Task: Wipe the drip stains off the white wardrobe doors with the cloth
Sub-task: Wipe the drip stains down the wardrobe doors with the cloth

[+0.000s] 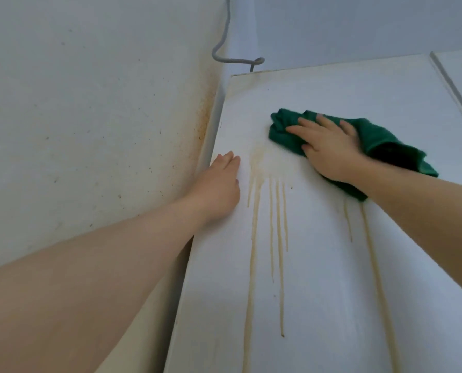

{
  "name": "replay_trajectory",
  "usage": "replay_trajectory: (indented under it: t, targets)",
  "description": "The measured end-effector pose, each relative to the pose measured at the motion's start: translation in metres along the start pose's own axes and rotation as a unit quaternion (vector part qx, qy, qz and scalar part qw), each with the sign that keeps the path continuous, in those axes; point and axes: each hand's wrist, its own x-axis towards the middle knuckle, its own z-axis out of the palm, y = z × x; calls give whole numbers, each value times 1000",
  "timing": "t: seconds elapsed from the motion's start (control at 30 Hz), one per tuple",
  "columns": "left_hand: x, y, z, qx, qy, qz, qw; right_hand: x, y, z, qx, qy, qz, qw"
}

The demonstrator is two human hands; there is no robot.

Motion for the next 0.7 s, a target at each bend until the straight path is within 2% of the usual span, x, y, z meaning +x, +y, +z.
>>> replay_trajectory:
  t: [0.03, 0.07, 0.2, 0.23, 0.33, 0.37, 0.4, 0.5, 0.53, 0.57, 0.67, 0.7]
  targets:
    - [0, -2, 2, -2, 8, 2, 1000, 5, -4, 0, -6, 3, 35, 999]
    - [0, -3, 3, -2, 15, 6, 1000, 5, -10, 2, -12, -6, 35, 999]
    - [1, -13, 8, -2, 23, 32, 999, -11, -16, 7, -19, -40, -115, 992]
    - [0, -15, 8, -2, 20, 36, 999, -6, -11, 5, -18, -33, -102, 994]
    - [4, -19, 9, -5, 14, 46, 999, 11, -6, 2, -27, 10, 31, 999]
    - [4, -20, 9, -5, 15, 46, 999, 12, -14, 4, -28, 15, 47, 998]
    - [3, -20, 10, -7, 18, 47, 999, 9, -23, 8, -28, 9, 28, 999]
    - [0, -19, 14, 12, 60, 68, 996, -8, -42, 21, -22, -13, -135, 991]
    - [-1, -19, 17, 24, 74, 65, 995, -7, -40, 21, -24, -13, -152, 988]
    - [-2, -19, 20, 39, 76, 45, 995, 2, -35, 20, -20, -2, -129, 991]
    - [-4, -17, 24, 49, 78, -7, 996, 27, -28, 10, 8, 25, 10, 1000]
    - [-4, -17, 24, 44, 77, -13, 996, 27, -33, 10, 0, 17, 6, 1000]
